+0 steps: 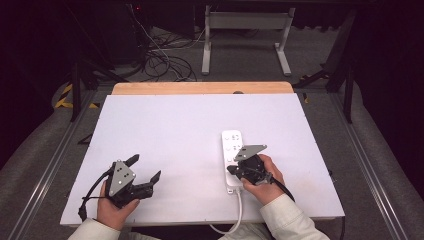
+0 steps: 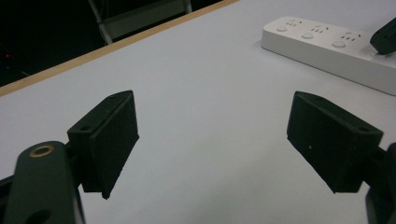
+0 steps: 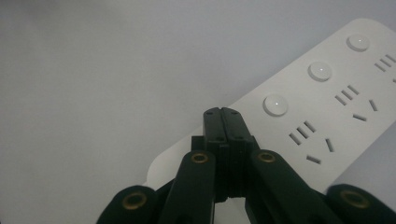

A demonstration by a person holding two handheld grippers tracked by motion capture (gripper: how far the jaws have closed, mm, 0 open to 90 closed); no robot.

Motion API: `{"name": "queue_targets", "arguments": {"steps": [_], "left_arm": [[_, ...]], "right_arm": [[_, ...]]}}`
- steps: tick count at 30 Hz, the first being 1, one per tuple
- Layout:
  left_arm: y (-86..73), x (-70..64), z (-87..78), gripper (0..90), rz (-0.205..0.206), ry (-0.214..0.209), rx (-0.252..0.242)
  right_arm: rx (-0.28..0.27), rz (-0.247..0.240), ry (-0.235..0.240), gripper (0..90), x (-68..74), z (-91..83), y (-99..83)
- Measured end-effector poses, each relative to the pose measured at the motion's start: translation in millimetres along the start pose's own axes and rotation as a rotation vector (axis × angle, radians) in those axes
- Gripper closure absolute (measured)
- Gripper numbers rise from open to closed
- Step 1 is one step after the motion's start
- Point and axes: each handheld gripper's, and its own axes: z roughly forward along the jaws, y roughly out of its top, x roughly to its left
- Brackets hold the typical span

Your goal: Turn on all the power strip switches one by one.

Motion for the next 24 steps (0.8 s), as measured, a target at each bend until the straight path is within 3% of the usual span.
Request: {"name": "queue_targets", "arguments": {"steps": [15, 24], "left_arm": [[0.1, -0.5, -0.1, 16.9, 0.002, 0.002, -0.002], [0.1, -0.9, -0.3, 16.9, 0.001, 0.006, 0.000]], "right_arm": [[-0.017, 0.012, -0.002, 90.0, 0.3, 2.1, -4.5], [-0.001, 0.018, -0.019, 90.0, 4.1, 3.8, -3.0]]}}
